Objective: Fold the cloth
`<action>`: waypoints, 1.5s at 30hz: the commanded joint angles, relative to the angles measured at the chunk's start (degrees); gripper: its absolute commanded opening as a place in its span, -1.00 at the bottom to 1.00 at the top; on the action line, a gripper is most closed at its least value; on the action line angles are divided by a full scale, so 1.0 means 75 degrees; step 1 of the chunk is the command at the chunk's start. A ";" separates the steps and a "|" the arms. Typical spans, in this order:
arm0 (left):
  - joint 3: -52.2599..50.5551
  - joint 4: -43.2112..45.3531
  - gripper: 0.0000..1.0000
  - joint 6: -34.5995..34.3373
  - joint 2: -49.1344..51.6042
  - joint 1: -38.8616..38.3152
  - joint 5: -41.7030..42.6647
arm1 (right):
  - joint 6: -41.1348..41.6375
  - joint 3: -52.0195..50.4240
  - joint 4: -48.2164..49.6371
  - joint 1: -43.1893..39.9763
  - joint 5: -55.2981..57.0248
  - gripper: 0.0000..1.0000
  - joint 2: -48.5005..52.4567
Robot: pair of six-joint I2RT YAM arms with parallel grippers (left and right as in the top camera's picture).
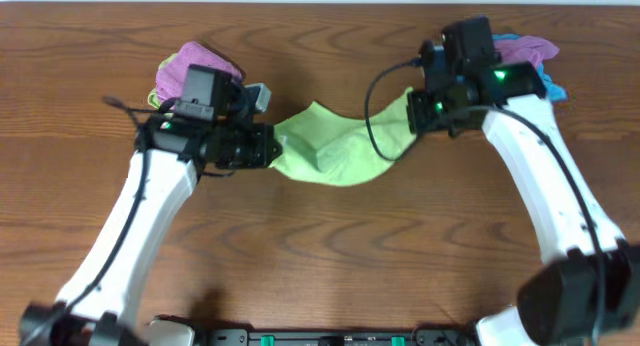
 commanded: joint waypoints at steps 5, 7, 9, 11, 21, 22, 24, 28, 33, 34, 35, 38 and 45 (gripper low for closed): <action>0.0224 -0.0898 -0.88 0.0128 -0.0810 -0.0198 -0.0373 | -0.0230 -0.2095 -0.0350 0.0323 -0.0475 -0.97 -0.2081; 0.0224 -0.1078 -0.89 -0.0082 -0.0973 -0.0356 -0.0335 | -0.0026 -0.2416 -0.0434 0.0460 -0.0565 -0.97 -0.2722; 0.0224 -0.1131 -0.88 -0.0417 -0.1174 -0.0539 -0.0335 | 0.0187 -0.2585 -0.0513 0.0603 -0.0589 -0.97 -0.3293; 0.0224 -0.1102 -0.88 -0.0723 -0.1416 -0.0662 -0.0353 | 0.0408 -0.2637 -0.0513 0.0699 -0.0592 -0.97 -0.3663; 0.0224 -0.0743 -0.88 -0.1725 -0.2136 -0.0711 -0.1422 | 0.0638 -0.2640 0.0440 0.0731 -0.0536 -0.98 -0.3197; 0.0224 -0.0612 -0.88 -0.1725 -0.2072 -0.0711 -0.1585 | 0.0641 -0.2640 0.0694 0.0726 -0.0417 -0.98 -0.2999; 0.0224 -0.0332 -0.88 -0.1722 -0.1883 -0.0711 -0.1798 | 0.0641 -0.2640 0.1180 0.0726 -0.0245 -0.97 -0.2559; 0.0221 0.0539 -0.88 -0.1699 -0.1192 -0.0711 -0.1760 | 0.1119 -0.2640 0.2611 0.0577 0.0799 -0.45 -0.1588; 0.0224 0.1536 -0.88 -0.1705 -0.0653 -0.0711 -0.1247 | 0.2069 -0.2390 0.3360 -0.0076 0.0283 0.40 -0.1090; 0.0224 0.1638 -0.88 -0.1690 -0.0650 -0.0711 -0.1265 | 0.2066 -0.2363 0.3194 -0.0146 0.0073 0.43 -0.1119; 0.0224 0.1734 -0.88 -0.1690 -0.0650 -0.0711 -0.1306 | 0.2037 -0.2361 0.2993 -0.0187 -0.0108 0.43 -0.1154; 0.0224 0.1950 -0.88 -0.1693 -0.0650 -0.0711 -0.1466 | 0.1670 -0.2361 0.2299 -0.0172 -0.1105 0.43 -0.1204; 0.0224 0.2209 -0.88 -0.1690 -0.0560 -0.0711 -0.1632 | -0.0189 -0.2396 0.1626 0.1011 -0.2483 0.29 -0.1163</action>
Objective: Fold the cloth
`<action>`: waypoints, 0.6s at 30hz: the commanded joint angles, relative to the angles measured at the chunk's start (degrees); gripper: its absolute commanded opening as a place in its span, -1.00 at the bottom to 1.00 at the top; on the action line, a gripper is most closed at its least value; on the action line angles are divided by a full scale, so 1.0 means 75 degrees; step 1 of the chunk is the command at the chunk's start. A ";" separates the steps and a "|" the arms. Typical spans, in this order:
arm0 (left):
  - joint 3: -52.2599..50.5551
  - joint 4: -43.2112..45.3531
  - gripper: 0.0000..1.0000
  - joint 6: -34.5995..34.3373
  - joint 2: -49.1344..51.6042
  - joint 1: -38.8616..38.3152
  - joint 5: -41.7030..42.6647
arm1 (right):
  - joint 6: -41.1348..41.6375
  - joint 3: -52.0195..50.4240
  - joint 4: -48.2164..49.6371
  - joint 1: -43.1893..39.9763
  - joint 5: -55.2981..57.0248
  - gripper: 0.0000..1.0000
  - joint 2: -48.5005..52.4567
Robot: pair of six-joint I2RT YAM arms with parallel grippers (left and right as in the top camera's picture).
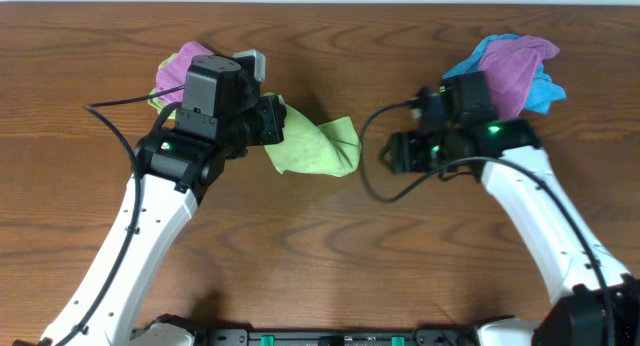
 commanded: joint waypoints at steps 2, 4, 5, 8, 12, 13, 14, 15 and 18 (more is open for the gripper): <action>0.0131 0.0067 -0.88 -0.0023 0.0085 -0.0017 -0.0146 | -0.1169 0.0140 0.0023 0.1049 -0.0108 0.29 -0.0090; 0.0131 0.0070 -0.88 0.0087 0.0163 -0.0017 -0.0181 | -0.1259 0.0140 0.0160 0.1530 0.0790 0.33 -0.0090; 0.0131 0.0067 -0.88 0.0093 0.0204 -0.0017 -0.0289 | -0.1323 0.0140 0.0245 0.1775 0.1303 0.34 -0.0090; 0.0131 0.0087 -0.88 0.0268 0.0335 -0.0017 -0.0525 | -0.1580 0.0140 0.0463 0.2384 0.2731 0.37 -0.0082; 0.0131 0.0009 -0.88 0.0493 0.0504 -0.0017 -0.0871 | -0.1620 0.0140 0.0717 0.2871 0.3853 0.36 0.0087; 0.0131 -0.0044 -0.88 0.0495 0.0571 -0.0017 -0.0938 | -0.1600 0.0140 0.0740 0.2894 0.3838 0.36 0.0137; 0.0128 -0.0087 -0.88 0.0498 0.0650 -0.0015 -0.0938 | -0.1478 0.0140 0.0743 0.2894 0.3818 0.36 0.0181; 0.0128 -0.0140 -0.88 0.0495 0.0723 -0.0017 -0.0938 | -0.1317 0.0140 0.0749 0.2891 0.3821 0.37 0.0230; 0.0125 -0.0329 -0.88 0.0495 0.1078 -0.0017 -0.0941 | -0.0819 0.0140 0.0743 0.2751 0.3809 0.40 0.0318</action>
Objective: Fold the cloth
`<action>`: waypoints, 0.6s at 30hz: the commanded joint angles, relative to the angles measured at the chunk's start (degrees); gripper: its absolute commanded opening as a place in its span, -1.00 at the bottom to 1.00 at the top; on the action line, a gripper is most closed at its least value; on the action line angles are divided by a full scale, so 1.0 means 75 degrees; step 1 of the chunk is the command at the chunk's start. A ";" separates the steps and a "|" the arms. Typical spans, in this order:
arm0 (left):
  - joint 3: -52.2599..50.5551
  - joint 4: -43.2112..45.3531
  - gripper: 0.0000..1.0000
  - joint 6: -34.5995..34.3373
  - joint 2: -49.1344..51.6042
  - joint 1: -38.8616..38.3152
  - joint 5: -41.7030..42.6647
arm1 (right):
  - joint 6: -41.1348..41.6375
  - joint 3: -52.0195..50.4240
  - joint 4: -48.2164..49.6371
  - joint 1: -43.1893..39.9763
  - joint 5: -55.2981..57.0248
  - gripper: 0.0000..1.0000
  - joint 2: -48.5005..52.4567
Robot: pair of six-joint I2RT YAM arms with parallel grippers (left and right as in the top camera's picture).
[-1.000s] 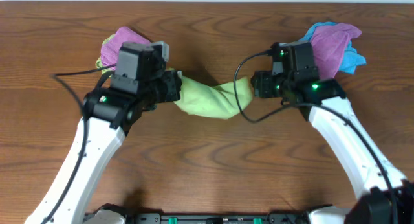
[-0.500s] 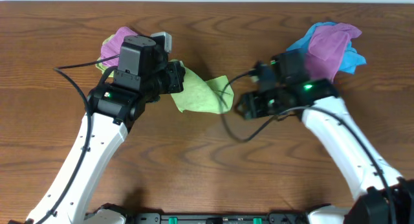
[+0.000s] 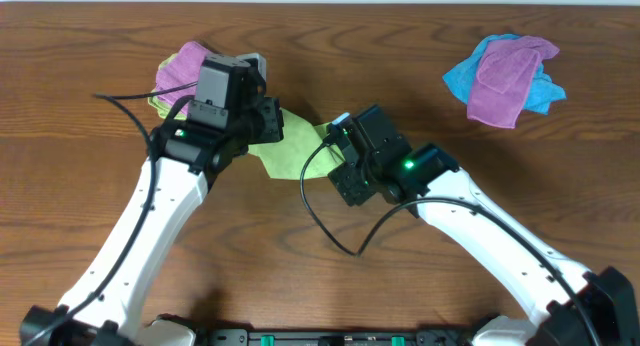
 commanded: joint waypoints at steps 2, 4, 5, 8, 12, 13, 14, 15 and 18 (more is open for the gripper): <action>0.0125 -0.0117 -0.19 0.0286 0.0574 -0.0015 -0.0201 | 0.0589 0.0134 0.0020 -0.0216 0.0358 0.41 0.0125; 0.0125 -0.0108 0.43 0.0370 0.0775 -0.0015 -0.0262 | 0.0635 0.0137 0.0017 -0.0268 0.0329 0.41 0.0125; 0.0125 -0.0111 0.59 0.0376 0.0851 -0.0015 -0.0370 | 0.0685 0.0137 0.0009 -0.0289 0.0329 0.41 0.0125; 0.0125 -0.0099 0.91 0.0388 0.0965 0.0038 -0.0860 | 0.0720 0.0134 -0.0023 -0.0312 0.0038 0.41 0.0125; 0.0125 -0.0064 0.91 0.0606 0.0965 0.0254 -0.1093 | 0.0708 0.0134 0.0096 -0.0303 -0.1049 0.40 0.0131; 0.0125 -0.0082 0.91 0.0656 0.0968 0.0344 -0.1128 | 0.0705 0.0134 0.0157 -0.0291 -0.1204 0.40 0.0146; 0.0125 -0.0087 0.91 0.0743 0.0968 0.0443 -0.1148 | 0.0699 0.0134 0.0227 -0.0268 -0.1279 0.41 0.0175; 0.0125 -0.0093 0.91 0.0799 0.0968 0.0522 -0.1151 | 0.0688 0.0134 0.0294 -0.0239 -0.1323 0.41 0.0210; 0.0117 -0.0093 0.91 0.0930 0.1020 0.0766 -0.1157 | 0.0679 0.0134 0.0478 -0.0143 -0.1641 0.41 0.0405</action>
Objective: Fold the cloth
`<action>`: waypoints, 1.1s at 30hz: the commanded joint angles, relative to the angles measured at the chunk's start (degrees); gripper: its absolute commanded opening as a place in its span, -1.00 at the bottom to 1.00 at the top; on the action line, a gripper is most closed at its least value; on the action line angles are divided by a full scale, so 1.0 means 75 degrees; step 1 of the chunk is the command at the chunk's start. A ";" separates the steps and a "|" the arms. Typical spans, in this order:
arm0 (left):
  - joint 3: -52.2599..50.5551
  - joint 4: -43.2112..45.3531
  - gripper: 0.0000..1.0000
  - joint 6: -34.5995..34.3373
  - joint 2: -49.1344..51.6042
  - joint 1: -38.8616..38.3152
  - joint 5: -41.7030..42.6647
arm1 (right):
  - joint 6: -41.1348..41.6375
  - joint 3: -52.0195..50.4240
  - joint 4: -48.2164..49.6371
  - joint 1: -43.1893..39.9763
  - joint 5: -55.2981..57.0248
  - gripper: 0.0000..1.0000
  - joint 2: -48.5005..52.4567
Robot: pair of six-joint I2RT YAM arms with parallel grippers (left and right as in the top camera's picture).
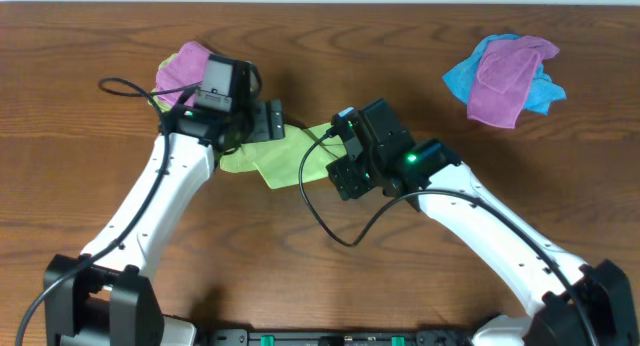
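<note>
The green cloth [282, 158] lies bunched on the wooden table [320, 266], left of centre. My left gripper [274, 122] sits at the cloth's upper edge and looks shut on it. Over the cloth's right end hangs my right gripper [338, 158]. Its fingers are hidden under the wrist, so whether they are open or shut does not show. Part of the cloth runs under the left arm.
A pink cloth on a yellow-green one [180, 68] lies at the back left, right behind the left wrist. A heap of blue and purple cloths [505, 74] lies at the back right. A black cable loops from the right wrist over the table.
The left arm has drawn back to the left and the green cloth now spreads lower and further left, partly under that arm. The right gripper stays at the cloth's right end.
Both grippers first held the green cloth stretched between them at the back of the table. Then the right gripper was off it and the cloth hung bunched from the left gripper. The right gripper then stood at the cloth's right side, where it still is.
</note>
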 commanded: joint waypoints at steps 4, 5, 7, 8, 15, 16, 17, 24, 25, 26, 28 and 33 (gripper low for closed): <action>0.0064 -0.0055 0.92 0.0338 0.0265 0.0466 -0.0146 | 0.0338 0.0134 0.0399 0.0160 -0.1224 0.40 0.0641; 0.0047 -0.0085 0.93 0.0341 0.0338 0.0501 -0.0102 | 0.0533 0.0134 0.0487 0.0157 -0.1343 0.40 0.0743; 0.0038 -0.0160 0.95 0.0370 0.0519 0.0519 0.0038 | 0.0833 0.0134 0.0577 0.0157 -0.1457 0.40 0.0863; 0.0038 -0.0198 0.96 0.0370 0.0600 0.0519 0.0032 | 0.0950 0.0134 0.0624 0.0157 -0.1457 0.39 0.0892; 0.0038 -0.0323 0.95 0.0574 0.0889 0.0522 0.0020 | 0.1005 0.0134 0.1061 0.0172 -0.1649 0.40 0.0947; 0.0038 -0.0358 0.96 0.0606 0.0892 0.0536 -0.0012 | 0.0848 0.0134 0.1099 0.0195 -0.1652 0.41 0.1014; 0.0038 -0.0396 0.95 0.0621 0.0898 0.0577 -0.0090 | 0.0638 0.0134 0.1131 0.0239 -0.1652 0.41 0.1087; 0.0038 -0.0530 0.91 0.0618 0.0895 0.1425 -0.0312 | -0.0460 0.0134 0.1591 0.0545 -0.1259 0.38 0.1818; 0.0038 -0.0592 0.91 0.0618 0.0895 0.1588 -0.0303 | -0.0510 0.0134 0.1690 0.0565 -0.1215 0.36 0.1915; 0.0038 -0.0644 0.91 0.0618 0.0895 0.1714 -0.0251 | -0.0539 0.0137 0.1769 0.0580 -0.1189 0.36 0.1996; 0.0038 -0.0740 0.91 0.0621 0.0886 0.1993 -0.0140 | -0.0592 0.0134 0.1941 0.0612 -0.1180 0.35 0.2171; 0.0041 -0.0833 0.91 0.0618 0.0807 0.2527 0.0140 | -0.0644 0.0137 0.2387 0.0734 -0.0973 0.29 0.2334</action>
